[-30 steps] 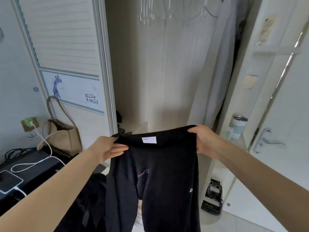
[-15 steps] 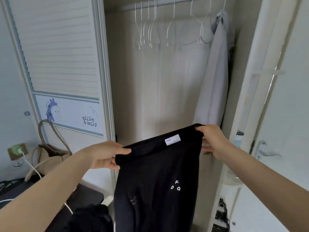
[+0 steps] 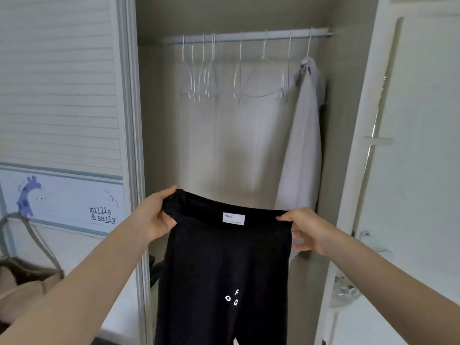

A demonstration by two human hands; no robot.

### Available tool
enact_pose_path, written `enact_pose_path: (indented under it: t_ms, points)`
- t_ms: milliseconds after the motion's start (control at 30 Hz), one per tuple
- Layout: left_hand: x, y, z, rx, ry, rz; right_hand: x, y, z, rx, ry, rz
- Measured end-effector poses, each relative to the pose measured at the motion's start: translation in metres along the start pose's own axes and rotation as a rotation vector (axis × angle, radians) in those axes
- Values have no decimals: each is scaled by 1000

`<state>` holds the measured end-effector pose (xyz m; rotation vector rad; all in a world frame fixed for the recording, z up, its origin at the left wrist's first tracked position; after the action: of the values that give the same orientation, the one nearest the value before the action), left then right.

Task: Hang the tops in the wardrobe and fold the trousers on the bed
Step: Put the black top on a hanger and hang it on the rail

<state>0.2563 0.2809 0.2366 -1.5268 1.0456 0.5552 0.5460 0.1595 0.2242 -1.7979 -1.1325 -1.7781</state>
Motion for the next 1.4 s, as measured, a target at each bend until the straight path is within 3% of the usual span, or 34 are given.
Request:
enact_pose_path:
  t_ms: [200, 267, 400, 500, 567, 633, 733, 900, 1000, 1100, 1200, 1400]
  points:
    - [-39, -56, 34, 81, -317, 266, 73, -13, 15, 82, 192, -272]
    - [-52, -74, 42, 109, -388, 313, 112, -17, 21, 7, 343, -199]
    - [-74, -110, 65, 149, -506, 471, 219, -7, 45, -349, 690, 138]
    - [-90, -133, 83, 159, -603, 545, 288, 3, 60, -745, 990, -16]
    - [-101, -146, 96, 158, -675, 590, 324, 8, 75, -916, 1080, -96]
    - [-112, -155, 109, 157, -734, 611, 355, 15, 99, -1003, 1041, -182]
    - [-124, -166, 134, 154, -795, 619, 387, 23, 137, -1009, 915, -283]
    - [-134, -175, 164, 102, -913, 639, 401, 32, 179, -802, 754, -443]
    - [-137, -177, 177, 66, -946, 627, 395, 37, 194, -672, 664, -360]
    - [-139, -178, 188, 67, -964, 648, 396, 40, 208, -653, 661, -282]
    - [-138, -177, 195, 67, -970, 681, 398, 45, 213, -661, 680, -144]
    - [-132, -166, 194, 64, -972, 726, 403, 59, 211, -919, 695, -39]
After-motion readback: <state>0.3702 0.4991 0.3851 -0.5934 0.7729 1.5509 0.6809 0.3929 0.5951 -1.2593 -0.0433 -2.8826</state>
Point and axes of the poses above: each hand's wrist, its own z-axis towards the middle knuckle, its own y-axis out of the back of the hand, x = y × z, the point moved 3 cm from there along z, towards the middle knuckle, and after that the axes turned 12 degrees about -x, right-handed, at the moved point
